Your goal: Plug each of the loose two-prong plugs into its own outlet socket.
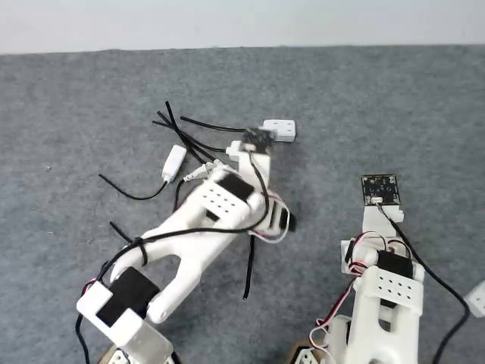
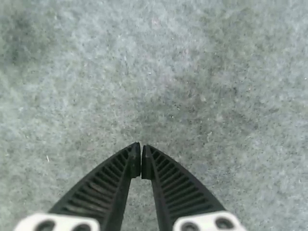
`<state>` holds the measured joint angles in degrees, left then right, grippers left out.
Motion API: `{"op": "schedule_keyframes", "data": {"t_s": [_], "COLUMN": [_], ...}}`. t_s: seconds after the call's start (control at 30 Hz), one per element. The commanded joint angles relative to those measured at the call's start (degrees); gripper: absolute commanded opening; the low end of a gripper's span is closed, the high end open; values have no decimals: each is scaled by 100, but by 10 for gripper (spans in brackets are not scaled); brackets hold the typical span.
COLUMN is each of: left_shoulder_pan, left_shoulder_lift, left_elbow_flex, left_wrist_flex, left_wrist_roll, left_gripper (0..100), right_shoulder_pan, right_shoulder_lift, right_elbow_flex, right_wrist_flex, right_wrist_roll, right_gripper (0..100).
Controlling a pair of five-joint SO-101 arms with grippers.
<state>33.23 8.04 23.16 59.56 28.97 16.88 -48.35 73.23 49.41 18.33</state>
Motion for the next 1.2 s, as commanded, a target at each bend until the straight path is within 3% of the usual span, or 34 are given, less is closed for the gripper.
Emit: {"op": "schedule_keyframes", "data": {"t_s": [0.0,0.37,0.7,0.93,1.17], "left_shoulder_pan": [18,-484,-510,-457,-132], "left_shoulder_lift": [-281,44,958,413,88], "left_elbow_flex": [198,312,-778,-884,-760], "left_wrist_flex": [-519,-1196,-343,-141,-185], "left_wrist_roll": [-105,-132,-132,-158,-624], "left_gripper": [333,238,236,236,236], "right_shoulder_pan": [-48,-48,-48,-48,-48], "right_shoulder_lift": [-110,-119,-127,-119,-119], "right_elbow_flex": [-53,-53,-53,-53,-53], "right_wrist_flex": [-92,-75,-75,-84,-84], "right_wrist_roll": [70,70,79,79,79], "right_gripper": [15,15,15,15,15]}}
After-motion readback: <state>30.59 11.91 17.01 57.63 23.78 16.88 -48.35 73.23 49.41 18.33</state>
